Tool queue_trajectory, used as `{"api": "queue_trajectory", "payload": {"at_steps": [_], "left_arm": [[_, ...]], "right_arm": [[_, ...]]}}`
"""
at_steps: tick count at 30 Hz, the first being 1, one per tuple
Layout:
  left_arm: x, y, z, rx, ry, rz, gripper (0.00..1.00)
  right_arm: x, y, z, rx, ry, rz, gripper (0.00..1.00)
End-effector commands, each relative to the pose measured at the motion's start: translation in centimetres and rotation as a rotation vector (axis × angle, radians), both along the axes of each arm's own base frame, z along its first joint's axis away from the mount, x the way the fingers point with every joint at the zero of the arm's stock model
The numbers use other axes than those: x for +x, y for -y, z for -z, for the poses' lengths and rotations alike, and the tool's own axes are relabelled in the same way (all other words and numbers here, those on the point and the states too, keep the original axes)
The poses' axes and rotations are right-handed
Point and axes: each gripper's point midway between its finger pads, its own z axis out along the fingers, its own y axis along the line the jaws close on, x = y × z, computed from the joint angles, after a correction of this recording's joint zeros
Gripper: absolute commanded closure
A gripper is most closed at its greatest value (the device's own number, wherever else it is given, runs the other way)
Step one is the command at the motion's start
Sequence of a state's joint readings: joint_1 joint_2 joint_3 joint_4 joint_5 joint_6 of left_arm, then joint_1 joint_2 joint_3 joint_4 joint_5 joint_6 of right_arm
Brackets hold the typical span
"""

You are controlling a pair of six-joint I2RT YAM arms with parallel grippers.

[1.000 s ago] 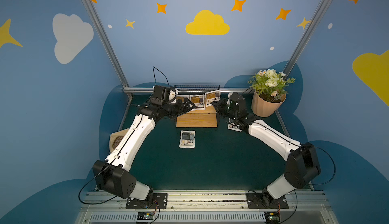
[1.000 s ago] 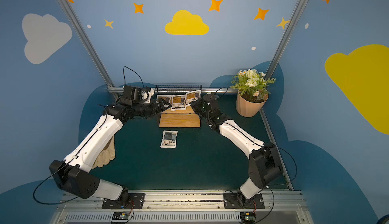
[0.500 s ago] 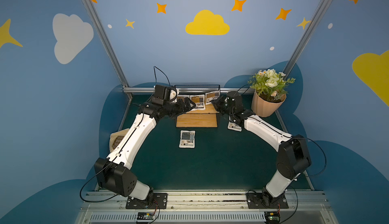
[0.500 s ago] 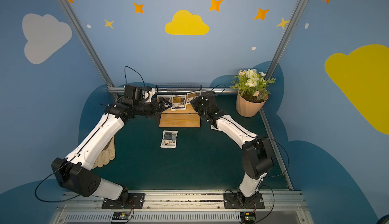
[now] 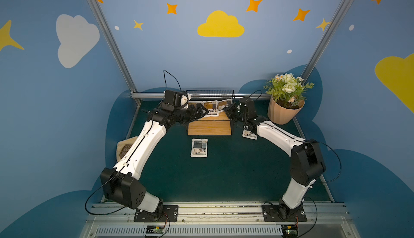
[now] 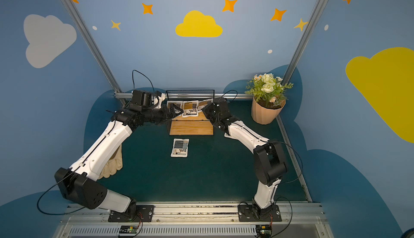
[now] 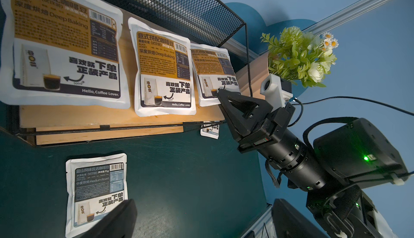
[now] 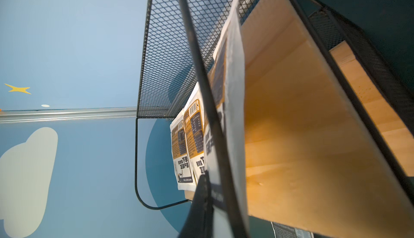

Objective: Place the bagged coffee beans on the shelf by color
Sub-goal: Place the bagged coffee beans on the shelf.

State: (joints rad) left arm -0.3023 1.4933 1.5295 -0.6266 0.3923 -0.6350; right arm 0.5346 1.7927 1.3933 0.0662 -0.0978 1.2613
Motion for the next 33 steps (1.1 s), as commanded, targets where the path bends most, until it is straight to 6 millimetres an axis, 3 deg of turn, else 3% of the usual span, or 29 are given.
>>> {"api": "queue_trajectory", "payload": {"at_steps": [1,13,18,33], "left_arm": [[0.4,0.2,-0.6,-0.002,0.028,0.013,0.0],[-0.1,0.2,-1.0,-0.012,0.039,0.011,0.0],[-0.3,0.1,-1.1,-0.015,0.04,0.012,0.0],[-1.3,-0.3,-1.6,-0.012,0.057,0.009,0.0]], "right_arm": [[0.4,0.8,0.3,-0.014,-0.019,0.033,0.86],[-0.3,1.7,0.4,-0.043,-0.045,0.06,0.22],[-0.8,2.2,0.4,-0.056,-0.059,0.083,0.01],[-3.7,1.4,0.2,-0.052,-0.096,0.021,0.01]]}}
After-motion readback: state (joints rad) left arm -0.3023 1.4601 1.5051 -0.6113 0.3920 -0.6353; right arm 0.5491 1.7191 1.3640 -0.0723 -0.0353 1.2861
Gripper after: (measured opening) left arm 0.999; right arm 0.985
